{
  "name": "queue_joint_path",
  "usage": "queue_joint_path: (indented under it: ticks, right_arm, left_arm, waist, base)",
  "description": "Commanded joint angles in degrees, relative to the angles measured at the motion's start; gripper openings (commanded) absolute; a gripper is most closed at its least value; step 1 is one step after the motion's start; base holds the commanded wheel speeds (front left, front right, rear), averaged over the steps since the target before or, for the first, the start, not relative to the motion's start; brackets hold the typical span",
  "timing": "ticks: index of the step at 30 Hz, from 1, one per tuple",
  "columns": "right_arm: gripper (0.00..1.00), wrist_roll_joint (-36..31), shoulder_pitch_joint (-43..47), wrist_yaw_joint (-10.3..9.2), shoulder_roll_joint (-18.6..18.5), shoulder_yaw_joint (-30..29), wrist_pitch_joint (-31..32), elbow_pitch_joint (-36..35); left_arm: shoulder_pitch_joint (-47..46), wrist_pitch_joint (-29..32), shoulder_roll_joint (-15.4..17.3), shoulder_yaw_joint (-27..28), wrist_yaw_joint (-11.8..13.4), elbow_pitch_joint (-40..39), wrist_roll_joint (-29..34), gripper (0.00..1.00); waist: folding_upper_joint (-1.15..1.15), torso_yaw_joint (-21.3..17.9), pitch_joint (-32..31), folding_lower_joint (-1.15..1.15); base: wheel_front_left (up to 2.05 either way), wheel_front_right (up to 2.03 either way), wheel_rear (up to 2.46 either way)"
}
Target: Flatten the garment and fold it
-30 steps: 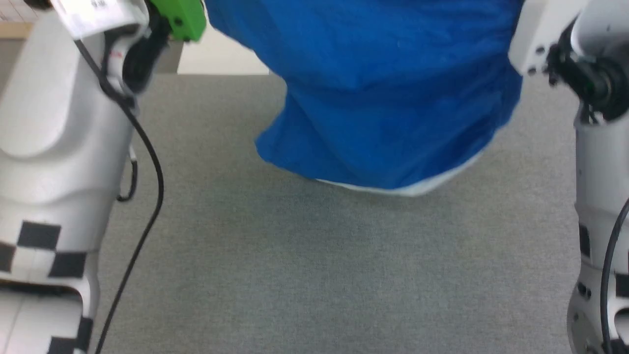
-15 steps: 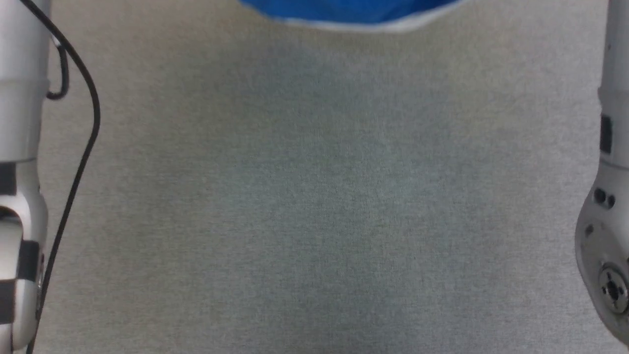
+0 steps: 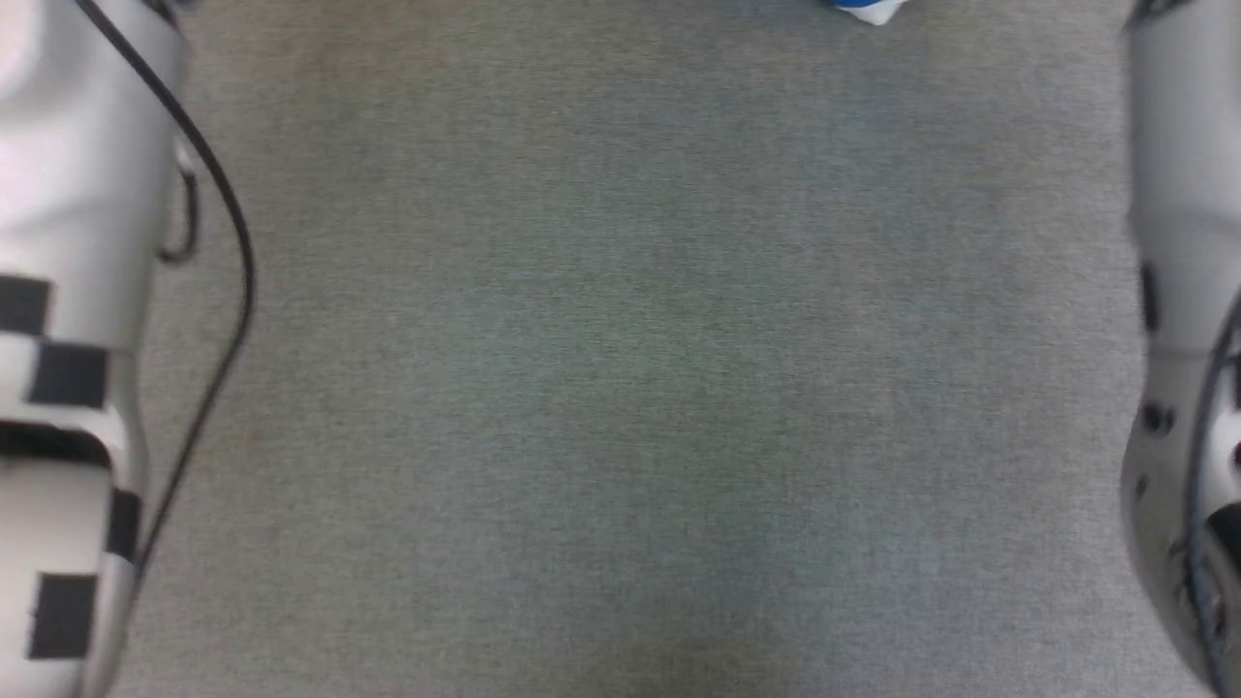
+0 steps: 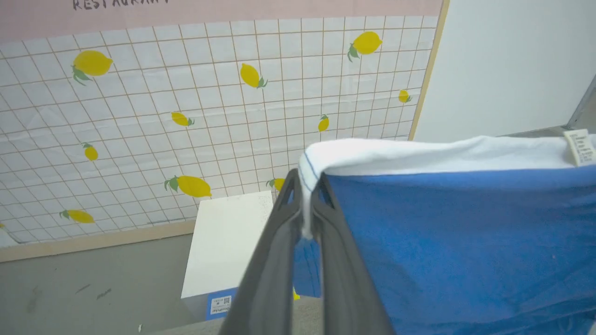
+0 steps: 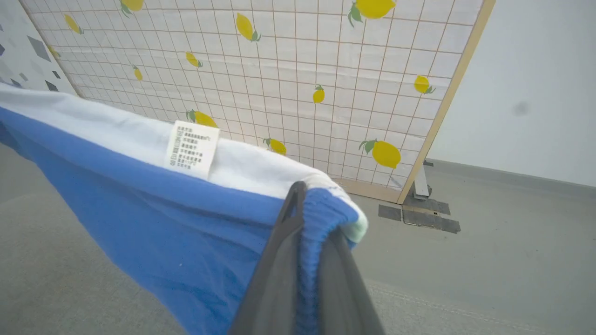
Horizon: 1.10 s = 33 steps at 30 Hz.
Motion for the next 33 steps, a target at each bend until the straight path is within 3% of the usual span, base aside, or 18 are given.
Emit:
queue_joint_path:
  ticks: [1, 13, 20, 24, 33]
  right_arm:
    - [0.0, 0.8, 2.0, -0.08, 0.0, 0.4, -1.0, 0.4]
    - [0.0, 10.9, 25.0, -0.08, -3.8, 6.3, -5.6, -2.3]
    - [0.0, 17.5, 43.1, -0.08, -7.0, 8.4, -3.0, -8.8]
    - [0.0, 20.6, 57.6, -0.08, -8.9, 8.7, 2.9, -15.7]
    - [0.0, 21.6, 73.0, -0.08, -10.8, 6.0, 12.5, -24.0]
  left_arm:
    - [1.9, -0.6, -0.3, -0.5, -0.4, 0.5, -0.3, 0.0]
    - [23.7, -0.5, -3.2, -6.6, -1.2, -1.0, -6.4, 0.0]
    - [40.7, 4.0, -3.7, -10.4, -1.1, -7.8, -10.7, 0.0]
    - [53.7, 11.1, -2.2, -13.1, 1.9, -14.5, -13.5, 0.0]
    - [64.8, 23.1, 4.1, -14.4, 9.1, -27.0, -16.2, 0.0]
  waist:
    - [0.0, 1.2, -1.5, -0.02]
    - [0.0, 4.2, -15.9, -0.02]
    - [0.0, 4.6, -23.4, -0.02]
    - [0.0, 4.3, -27.4, -0.02]
    - [0.0, 3.9, -30.1, -0.02]
  base:
    - [0.0, 0.0, 0.0]
    - [0.0, 0.0, 0.0]
    - [0.0, 0.0, 0.0]
    - [0.0, 0.0, 0.0]
    - [0.0, 0.0, 0.0]
